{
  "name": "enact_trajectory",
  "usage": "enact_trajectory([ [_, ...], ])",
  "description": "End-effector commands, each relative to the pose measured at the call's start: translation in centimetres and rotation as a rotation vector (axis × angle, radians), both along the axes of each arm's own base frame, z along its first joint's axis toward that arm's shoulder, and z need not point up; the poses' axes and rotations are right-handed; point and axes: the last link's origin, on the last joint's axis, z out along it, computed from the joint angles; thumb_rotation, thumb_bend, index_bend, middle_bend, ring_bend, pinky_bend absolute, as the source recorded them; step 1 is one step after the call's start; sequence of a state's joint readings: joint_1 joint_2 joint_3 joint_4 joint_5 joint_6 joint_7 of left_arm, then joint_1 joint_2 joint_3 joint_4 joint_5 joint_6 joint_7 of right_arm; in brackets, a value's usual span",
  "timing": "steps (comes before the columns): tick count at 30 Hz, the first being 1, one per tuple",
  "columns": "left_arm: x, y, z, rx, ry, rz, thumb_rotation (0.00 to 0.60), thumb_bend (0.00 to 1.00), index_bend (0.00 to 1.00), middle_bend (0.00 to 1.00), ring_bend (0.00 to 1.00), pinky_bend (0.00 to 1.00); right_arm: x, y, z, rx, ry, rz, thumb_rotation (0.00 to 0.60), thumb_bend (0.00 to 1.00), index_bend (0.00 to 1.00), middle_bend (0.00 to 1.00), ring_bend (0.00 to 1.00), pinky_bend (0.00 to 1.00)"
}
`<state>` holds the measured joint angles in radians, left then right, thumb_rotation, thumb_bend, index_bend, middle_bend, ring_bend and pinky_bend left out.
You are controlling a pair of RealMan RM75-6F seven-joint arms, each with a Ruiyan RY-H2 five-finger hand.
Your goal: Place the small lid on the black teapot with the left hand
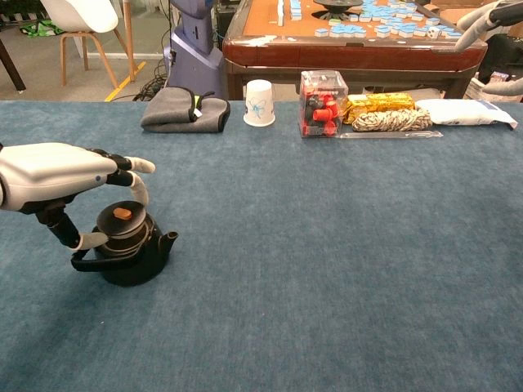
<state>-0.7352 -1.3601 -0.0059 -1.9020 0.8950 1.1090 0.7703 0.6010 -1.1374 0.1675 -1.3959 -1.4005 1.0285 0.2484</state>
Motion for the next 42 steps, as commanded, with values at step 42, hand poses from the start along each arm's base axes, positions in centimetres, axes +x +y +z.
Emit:
enact_trajectory([
  [42, -0.7, -2.2, 2.8, 0.026, 0.044, -0.003, 0.6, 0.34, 0.23, 0.0, 0.0, 0.0, 0.6, 0.0, -0.2, -0.009, 0.005, 0.021, 0.6, 0.29, 0.27, 0.1, 0.1, 0.04],
])
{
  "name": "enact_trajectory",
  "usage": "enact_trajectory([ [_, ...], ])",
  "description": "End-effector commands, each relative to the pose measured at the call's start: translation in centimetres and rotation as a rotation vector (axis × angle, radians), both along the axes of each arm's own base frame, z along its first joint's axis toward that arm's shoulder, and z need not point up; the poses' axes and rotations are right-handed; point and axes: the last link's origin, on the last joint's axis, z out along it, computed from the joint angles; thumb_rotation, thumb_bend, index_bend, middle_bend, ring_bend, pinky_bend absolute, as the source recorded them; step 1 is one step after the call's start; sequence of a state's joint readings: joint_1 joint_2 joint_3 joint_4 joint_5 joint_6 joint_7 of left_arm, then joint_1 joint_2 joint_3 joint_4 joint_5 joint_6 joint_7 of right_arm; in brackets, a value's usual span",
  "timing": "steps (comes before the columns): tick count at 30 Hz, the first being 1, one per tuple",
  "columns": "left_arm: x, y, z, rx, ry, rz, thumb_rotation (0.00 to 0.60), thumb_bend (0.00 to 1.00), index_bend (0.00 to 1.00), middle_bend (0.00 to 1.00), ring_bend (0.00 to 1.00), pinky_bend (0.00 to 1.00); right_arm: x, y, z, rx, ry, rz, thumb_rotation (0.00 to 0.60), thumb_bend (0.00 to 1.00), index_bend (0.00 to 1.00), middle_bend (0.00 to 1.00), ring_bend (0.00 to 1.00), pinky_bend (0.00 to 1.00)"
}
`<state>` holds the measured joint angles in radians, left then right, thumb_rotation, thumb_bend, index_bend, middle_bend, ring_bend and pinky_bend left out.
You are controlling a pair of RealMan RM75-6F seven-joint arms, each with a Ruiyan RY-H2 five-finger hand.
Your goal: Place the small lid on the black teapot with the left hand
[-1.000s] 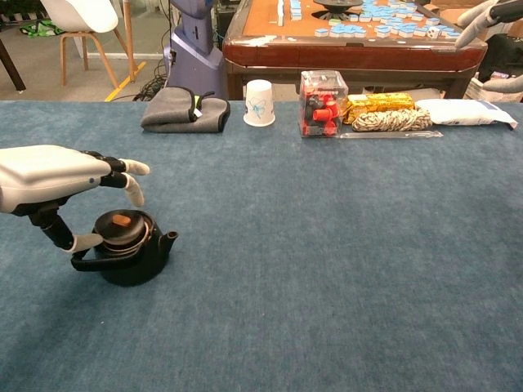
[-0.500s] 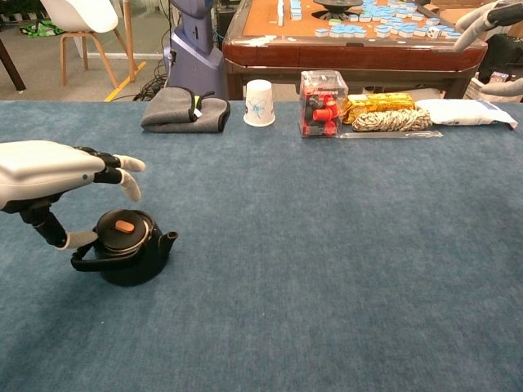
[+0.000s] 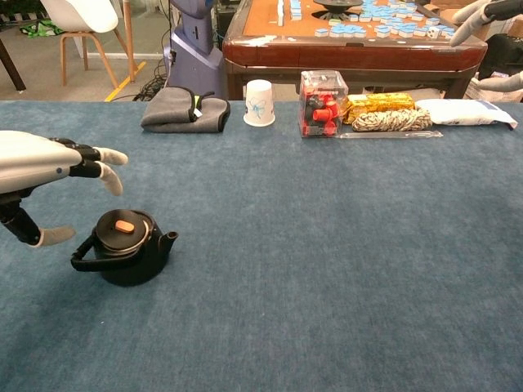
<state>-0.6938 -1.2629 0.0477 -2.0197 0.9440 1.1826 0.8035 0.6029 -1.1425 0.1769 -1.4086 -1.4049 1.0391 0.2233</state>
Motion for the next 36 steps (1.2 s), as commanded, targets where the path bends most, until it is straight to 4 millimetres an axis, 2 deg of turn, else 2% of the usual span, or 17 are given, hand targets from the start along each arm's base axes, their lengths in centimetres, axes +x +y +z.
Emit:
enact_trajectory([
  [1, 0.0, -0.3, 0.0, -0.002, 0.01, -0.002, 0.6, 0.34, 0.23, 0.0, 0.0, 0.0, -0.1, 0.0, -0.1, 0.0, 0.001, -0.003, 0.6, 0.29, 0.27, 0.1, 0.1, 0.04],
  [10, -0.5, -1.0, -0.3, -0.011, 0.05, 0.002, 0.6, 0.34, 0.24, 0.0, 0.0, 0.0, -0.1, -0.1, -0.3, 0.006, -0.006, 0.0, 0.6, 0.29, 0.27, 0.1, 0.1, 0.04],
  [31, -1.5, -0.9, -1.8, -0.038, 0.034, 0.012, 0.6, 0.34, 0.25, 0.0, 0.0, 0.0, 0.2, 0.1, -0.3, 0.005, -0.004, -0.002, 0.6, 0.29, 0.27, 0.1, 0.1, 0.04],
  [36, -1.0, -0.8, -0.9, -0.014, 0.017, -0.005, 0.6, 0.34, 0.25, 0.0, 0.0, 0.0, 0.2, 0.1, -0.4, 0.005, -0.001, -0.003, 0.6, 0.29, 0.26, 0.1, 0.1, 0.04],
])
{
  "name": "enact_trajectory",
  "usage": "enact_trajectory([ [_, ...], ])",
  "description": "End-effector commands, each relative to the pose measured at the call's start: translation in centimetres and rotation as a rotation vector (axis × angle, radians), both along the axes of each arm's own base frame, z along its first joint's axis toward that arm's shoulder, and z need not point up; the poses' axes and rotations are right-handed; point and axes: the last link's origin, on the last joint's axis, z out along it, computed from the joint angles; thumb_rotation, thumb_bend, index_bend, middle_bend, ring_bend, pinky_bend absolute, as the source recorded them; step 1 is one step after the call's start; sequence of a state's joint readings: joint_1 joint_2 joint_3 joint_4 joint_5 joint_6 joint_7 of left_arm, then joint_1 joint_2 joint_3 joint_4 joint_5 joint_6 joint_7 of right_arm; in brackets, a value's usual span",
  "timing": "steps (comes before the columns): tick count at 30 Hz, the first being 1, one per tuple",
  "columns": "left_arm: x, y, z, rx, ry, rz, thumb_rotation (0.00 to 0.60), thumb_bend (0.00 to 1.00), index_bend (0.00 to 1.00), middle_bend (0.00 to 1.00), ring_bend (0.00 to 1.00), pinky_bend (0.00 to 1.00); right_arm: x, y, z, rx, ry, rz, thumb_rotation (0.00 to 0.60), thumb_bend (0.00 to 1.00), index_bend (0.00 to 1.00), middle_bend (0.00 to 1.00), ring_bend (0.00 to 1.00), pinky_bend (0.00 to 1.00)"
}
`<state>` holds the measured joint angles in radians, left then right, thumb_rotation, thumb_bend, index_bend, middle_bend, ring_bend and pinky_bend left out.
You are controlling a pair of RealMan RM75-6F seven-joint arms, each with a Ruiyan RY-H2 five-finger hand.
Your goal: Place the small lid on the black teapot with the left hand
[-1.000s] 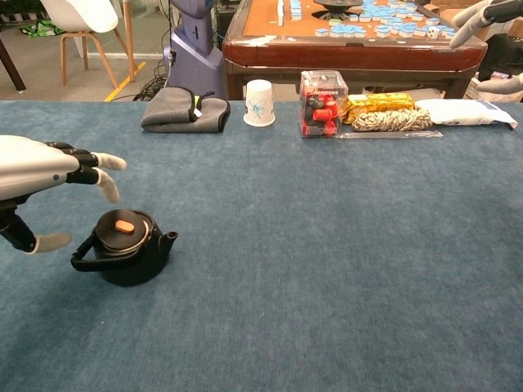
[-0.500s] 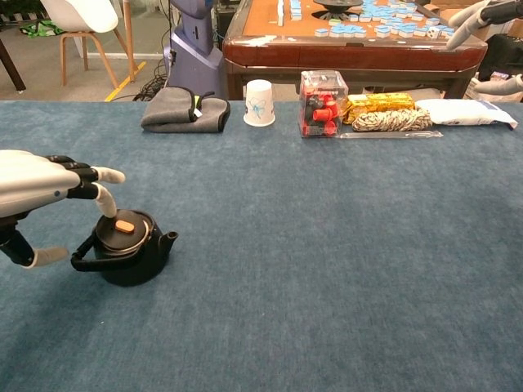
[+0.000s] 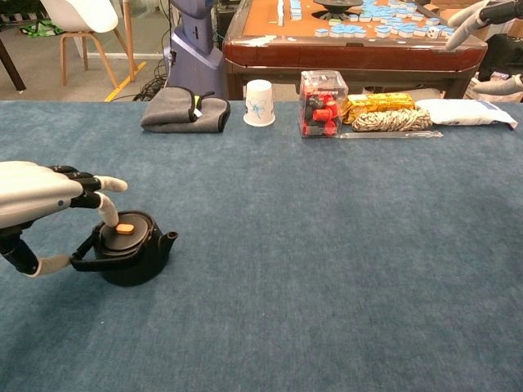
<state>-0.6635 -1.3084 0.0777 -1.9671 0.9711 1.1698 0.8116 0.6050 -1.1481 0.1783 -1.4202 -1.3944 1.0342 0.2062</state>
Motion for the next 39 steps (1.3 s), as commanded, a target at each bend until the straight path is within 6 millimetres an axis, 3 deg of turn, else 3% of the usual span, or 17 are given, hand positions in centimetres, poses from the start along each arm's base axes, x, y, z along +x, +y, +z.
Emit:
enact_trajectory([
  [1, 0.5, 0.1, 0.9, 0.024, -0.014, -0.014, 0.6, 0.34, 0.25, 0.0, 0.0, 0.0, 0.0, 0.0, 0.0, 0.0, 0.001, -0.001, 0.6, 0.29, 0.26, 0.1, 0.1, 0.04],
  [8, 1.2, 0.9, 4.2, 0.107, -0.055, -0.004, 0.6, 0.34, 0.25, 0.0, 0.0, 0.0, -0.2, 0.1, 0.6, -0.014, 0.001, -0.005, 0.6, 0.29, 0.27, 0.1, 0.1, 0.04],
  [15, -1.3, 1.4, 6.6, 0.176, -0.07, 0.077, 0.6, 0.34, 0.25, 0.0, 0.0, 0.0, -0.9, 1.7, 1.3, -0.024, -0.007, -0.021, 0.6, 0.29, 0.27, 0.1, 0.1, 0.04],
  [25, -6.0, 0.6, 11.2, 0.326, -0.216, 0.166, 0.6, 0.34, 0.25, 0.0, 0.0, 0.0, -3.6, 7.9, 3.0, -0.053, -0.018, -0.083, 0.6, 0.29, 0.27, 0.1, 0.1, 0.04],
  [31, -8.5, -0.8, 11.5, 0.355, -0.324, 0.166, 0.6, 0.34, 0.25, 0.0, 0.0, 0.0, -4.7, 11.6, 3.5, -0.05, -0.055, -0.134, 0.6, 0.29, 0.26, 0.1, 0.1, 0.04],
  [39, -10.7, -2.9, 11.0, 0.368, -0.326, 0.119, 0.6, 0.34, 0.25, 0.0, 0.0, 0.0, -5.9, 15.6, 3.6, -0.038, -0.052, -0.189, 0.6, 0.29, 0.27, 0.1, 0.1, 0.04],
])
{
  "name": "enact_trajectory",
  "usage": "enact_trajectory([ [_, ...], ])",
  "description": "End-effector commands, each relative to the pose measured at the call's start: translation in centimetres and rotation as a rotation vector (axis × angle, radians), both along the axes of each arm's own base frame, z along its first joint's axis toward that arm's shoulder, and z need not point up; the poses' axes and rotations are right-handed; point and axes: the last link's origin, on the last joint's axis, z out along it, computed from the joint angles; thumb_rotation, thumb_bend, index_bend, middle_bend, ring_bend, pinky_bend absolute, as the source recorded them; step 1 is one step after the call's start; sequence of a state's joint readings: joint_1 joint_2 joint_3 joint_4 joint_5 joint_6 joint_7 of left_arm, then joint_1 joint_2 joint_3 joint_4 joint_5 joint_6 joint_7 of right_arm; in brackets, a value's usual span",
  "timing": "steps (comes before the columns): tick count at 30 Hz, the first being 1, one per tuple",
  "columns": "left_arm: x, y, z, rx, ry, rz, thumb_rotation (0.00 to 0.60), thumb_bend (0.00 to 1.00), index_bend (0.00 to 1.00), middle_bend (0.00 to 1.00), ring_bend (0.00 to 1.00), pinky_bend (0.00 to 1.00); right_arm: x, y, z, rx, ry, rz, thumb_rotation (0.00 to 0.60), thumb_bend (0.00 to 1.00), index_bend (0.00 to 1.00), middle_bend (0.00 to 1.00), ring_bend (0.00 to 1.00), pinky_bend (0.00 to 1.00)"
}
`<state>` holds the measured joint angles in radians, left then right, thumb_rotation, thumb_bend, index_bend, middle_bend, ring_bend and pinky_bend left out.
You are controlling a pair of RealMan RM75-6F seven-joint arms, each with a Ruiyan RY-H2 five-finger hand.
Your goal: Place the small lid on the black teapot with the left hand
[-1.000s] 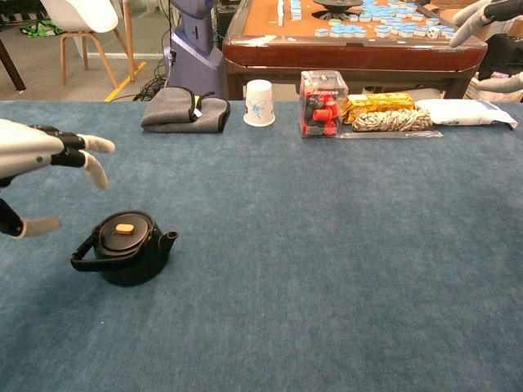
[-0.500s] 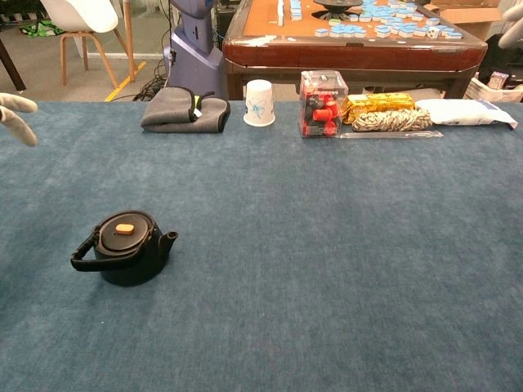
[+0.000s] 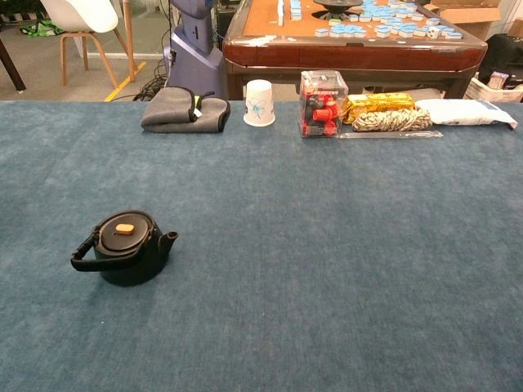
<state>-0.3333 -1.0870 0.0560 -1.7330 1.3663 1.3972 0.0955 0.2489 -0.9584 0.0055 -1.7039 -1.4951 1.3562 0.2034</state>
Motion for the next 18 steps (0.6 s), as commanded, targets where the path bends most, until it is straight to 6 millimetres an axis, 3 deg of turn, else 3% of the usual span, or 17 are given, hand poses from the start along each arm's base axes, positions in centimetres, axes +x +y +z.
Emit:
enact_trajectory([
  [1, -1.0, -1.2, -0.4, 0.005, -0.01, -0.001, 0.6, 0.34, 0.25, 0.0, 0.0, 0.0, -0.4, 1.4, -0.1, 0.009, 0.013, -0.02, 0.6, 0.29, 0.27, 0.1, 0.1, 0.04],
  [8, -2.2, -2.0, -1.1, -0.011, -0.011, -0.005, 0.6, 0.34, 0.25, 0.0, 0.0, 0.0, -1.0, 4.0, 0.0, -0.023, 0.045, -0.044, 0.6, 0.29, 0.26, 0.1, 0.09, 0.04],
  [18, -1.5, -1.0, -2.0, -0.032, -0.013, -0.044, 0.6, 0.34, 0.24, 0.0, 0.0, 0.0, -0.9, 4.0, 0.2, -0.043, 0.046, -0.055, 0.6, 0.29, 0.27, 0.1, 0.09, 0.04],
])
